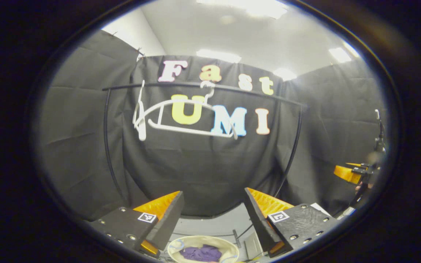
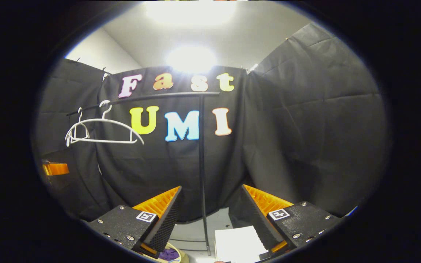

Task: Grasp the clothes on the hanger with both hands and then place them into the laundry hamper below.

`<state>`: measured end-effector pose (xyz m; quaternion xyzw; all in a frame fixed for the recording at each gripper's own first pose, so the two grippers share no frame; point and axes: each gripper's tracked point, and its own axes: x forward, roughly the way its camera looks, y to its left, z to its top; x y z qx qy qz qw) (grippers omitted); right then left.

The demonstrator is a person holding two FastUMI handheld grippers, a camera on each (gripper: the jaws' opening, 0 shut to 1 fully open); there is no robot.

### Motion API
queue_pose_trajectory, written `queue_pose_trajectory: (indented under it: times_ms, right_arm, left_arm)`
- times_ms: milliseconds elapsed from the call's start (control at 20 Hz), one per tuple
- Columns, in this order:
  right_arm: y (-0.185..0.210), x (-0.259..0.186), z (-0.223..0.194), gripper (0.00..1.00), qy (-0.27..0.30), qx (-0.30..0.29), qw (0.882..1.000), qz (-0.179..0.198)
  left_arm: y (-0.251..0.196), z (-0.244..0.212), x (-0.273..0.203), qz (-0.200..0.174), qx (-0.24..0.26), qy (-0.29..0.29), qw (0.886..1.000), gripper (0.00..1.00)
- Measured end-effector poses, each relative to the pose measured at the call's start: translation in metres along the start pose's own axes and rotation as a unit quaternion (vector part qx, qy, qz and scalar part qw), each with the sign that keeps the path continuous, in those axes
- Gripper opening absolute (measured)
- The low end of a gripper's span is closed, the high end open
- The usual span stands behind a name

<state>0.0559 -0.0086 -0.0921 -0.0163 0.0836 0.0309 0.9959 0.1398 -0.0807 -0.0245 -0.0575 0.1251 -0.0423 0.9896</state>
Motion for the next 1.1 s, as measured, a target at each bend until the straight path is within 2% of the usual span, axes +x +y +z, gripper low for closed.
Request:
queue_pose_trajectory:
  times_ms: [200,250,400,600,650,750,950,1000,1050,1100]
  right_arm:
    - [-0.048,0.004,0.020,0.92,-0.028,0.017,0.999,-0.013]
    - [-0.058,0.005,0.023,0.95,-0.037,0.024,0.999,-0.013]
    - [-0.082,0.006,0.021,0.95,-0.063,0.013,0.998,-0.008]
    - [-0.097,0.002,0.000,0.95,-0.060,0.002,0.998,0.013]
    - [-0.101,0.001,-0.006,0.92,-0.053,-0.002,0.998,0.015]
    - [-0.110,-0.003,-0.007,0.95,-0.055,-0.007,0.998,0.012]
    - [-0.105,-0.004,-0.015,0.95,-0.051,-0.001,0.998,0.032]
    - [-0.103,-0.004,-0.015,0.95,-0.051,0.000,0.998,0.036]
    - [-0.104,-0.003,-0.014,0.95,-0.052,0.000,0.998,0.039]
    - [-0.102,-0.003,-0.013,0.95,-0.054,0.001,0.998,0.041]
  left_arm:
    - [-0.020,0.053,-0.018,0.035,0.018,-0.071,0.997,0.98]
    - [-0.029,0.063,-0.022,0.042,0.015,-0.089,0.995,0.97]
    - [-0.052,0.065,-0.040,0.050,-0.010,-0.123,0.991,0.97]
    - [-0.048,0.047,-0.064,0.090,-0.040,-0.124,0.987,0.97]
    - [-0.047,0.046,-0.072,0.102,-0.040,-0.124,0.986,0.97]
    - [-0.045,0.050,-0.088,0.128,-0.027,-0.127,0.983,0.97]
    - [-0.053,0.049,-0.099,0.141,-0.051,-0.134,0.980,0.97]
    - [-0.055,0.051,-0.101,0.141,-0.052,-0.139,0.979,0.94]
    - [-0.054,0.054,-0.104,0.144,-0.049,-0.145,0.978,0.98]
    - [-0.053,0.055,-0.105,0.149,-0.042,-0.150,0.977,0.94]
